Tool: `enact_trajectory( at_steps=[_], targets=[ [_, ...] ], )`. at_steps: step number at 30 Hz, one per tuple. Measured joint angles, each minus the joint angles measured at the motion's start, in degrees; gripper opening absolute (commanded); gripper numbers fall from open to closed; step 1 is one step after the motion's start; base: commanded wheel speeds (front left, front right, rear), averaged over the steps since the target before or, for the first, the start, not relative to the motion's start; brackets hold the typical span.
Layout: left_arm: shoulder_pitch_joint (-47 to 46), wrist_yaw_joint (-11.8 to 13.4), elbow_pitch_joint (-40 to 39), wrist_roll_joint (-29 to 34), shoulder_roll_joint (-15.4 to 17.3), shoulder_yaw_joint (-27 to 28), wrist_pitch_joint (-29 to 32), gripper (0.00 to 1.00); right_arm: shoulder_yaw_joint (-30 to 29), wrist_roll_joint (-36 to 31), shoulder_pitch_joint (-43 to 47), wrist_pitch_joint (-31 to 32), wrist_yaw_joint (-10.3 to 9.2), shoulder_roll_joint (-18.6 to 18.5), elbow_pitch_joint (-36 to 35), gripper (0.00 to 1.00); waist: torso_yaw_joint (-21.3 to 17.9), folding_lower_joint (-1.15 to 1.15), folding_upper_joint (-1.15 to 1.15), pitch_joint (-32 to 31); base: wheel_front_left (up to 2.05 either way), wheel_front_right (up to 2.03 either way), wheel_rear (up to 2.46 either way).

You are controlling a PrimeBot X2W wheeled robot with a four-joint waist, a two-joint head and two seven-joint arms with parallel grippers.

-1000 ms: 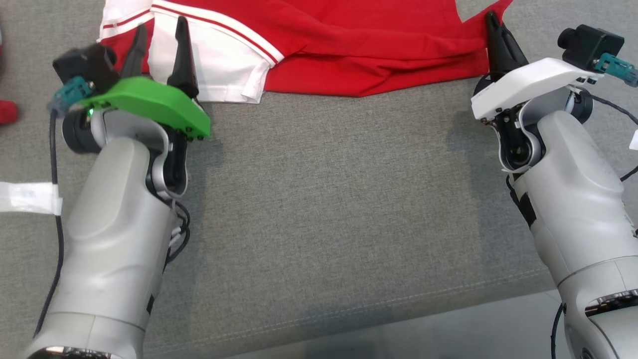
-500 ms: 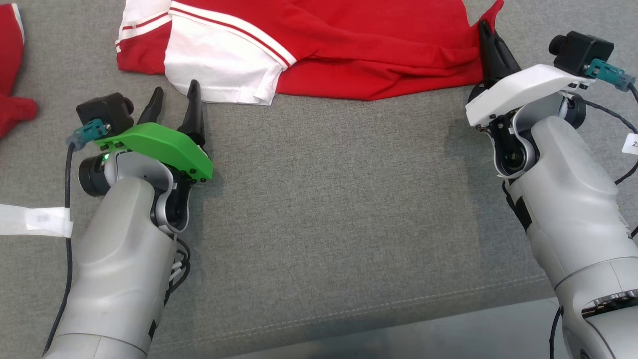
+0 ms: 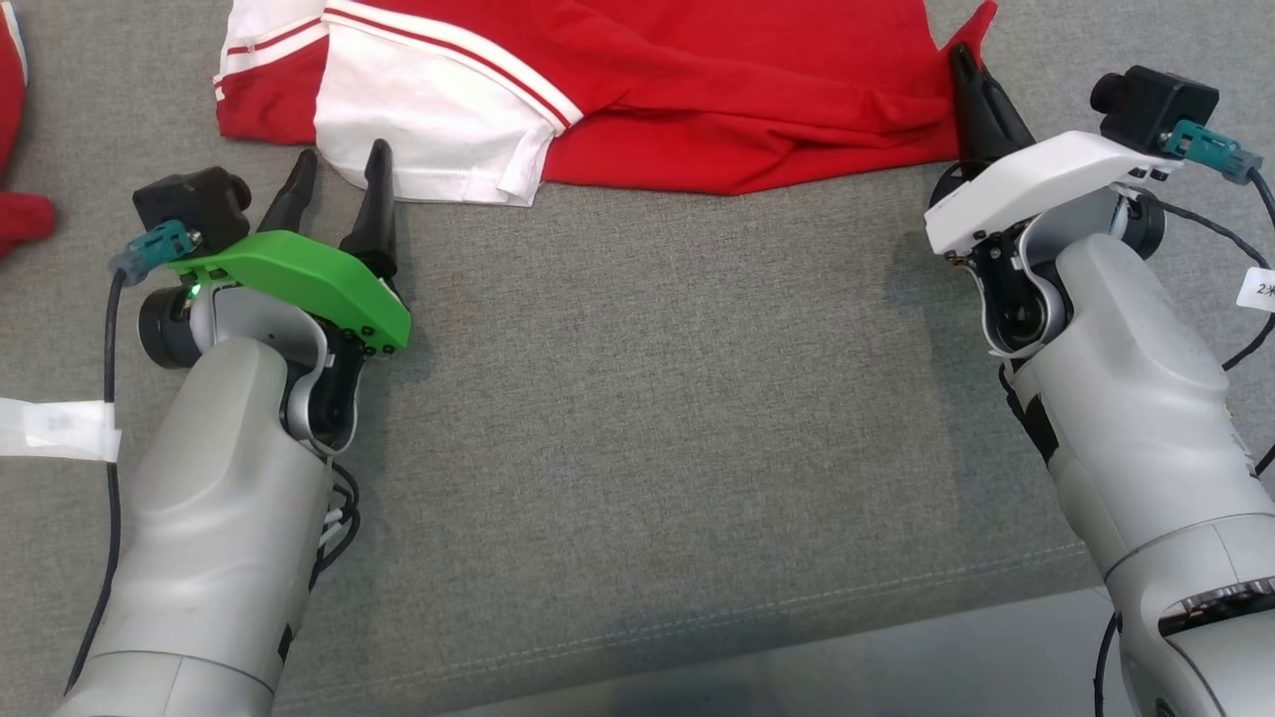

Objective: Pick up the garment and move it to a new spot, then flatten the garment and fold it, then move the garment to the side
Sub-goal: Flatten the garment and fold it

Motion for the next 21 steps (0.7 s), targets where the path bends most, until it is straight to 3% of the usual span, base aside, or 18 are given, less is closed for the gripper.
enact_trajectory(
  at_steps=[3,7,8,9,14,21],
  targets=[
    [-0.19,-1.93,0.02,-0.03,-0.09,-0.67,-0.01,1.00,0.04,0.01,0.00,0.00,0.00,0.04,-0.22,0.00,-0.15,0.00,0.00,0.21,0.00,0.00,0.00],
    [-0.43,-2.50,0.46,-0.02,-0.09,-1.54,-0.22,1.00,0.13,0.05,0.00,-0.25,0.00,0.08,-0.40,0.00,-0.31,0.00,0.00,0.35,0.00,0.00,0.00],
    [-0.44,-2.83,0.86,-0.02,-0.03,-1.65,-0.52,0.76,0.19,0.09,0.00,-0.25,0.00,0.10,-0.52,0.00,-0.35,0.00,0.00,0.37,0.00,0.00,0.00],
    [-0.44,-2.99,0.99,-0.03,-0.02,-1.65,-0.53,0.76,0.22,0.09,0.00,-0.25,0.00,0.10,-0.58,0.00,-0.37,0.00,0.00,0.37,0.00,0.00,0.00],
    [-0.48,-3.39,1.04,-0.29,-0.02,-1.47,-1.55,0.00,0.25,0.10,0.01,-0.25,0.00,0.11,-0.98,0.00,-0.40,0.00,0.00,0.24,0.00,0.00,0.00],
    [-0.46,-3.93,-0.41,-0.74,-0.25,-1.20,-3.07,0.00,-0.62,0.74,0.71,-0.25,0.00,0.15,-1.97,0.00,0.05,0.00,0.00,-0.75,0.00,0.00,0.00]
  ],
)
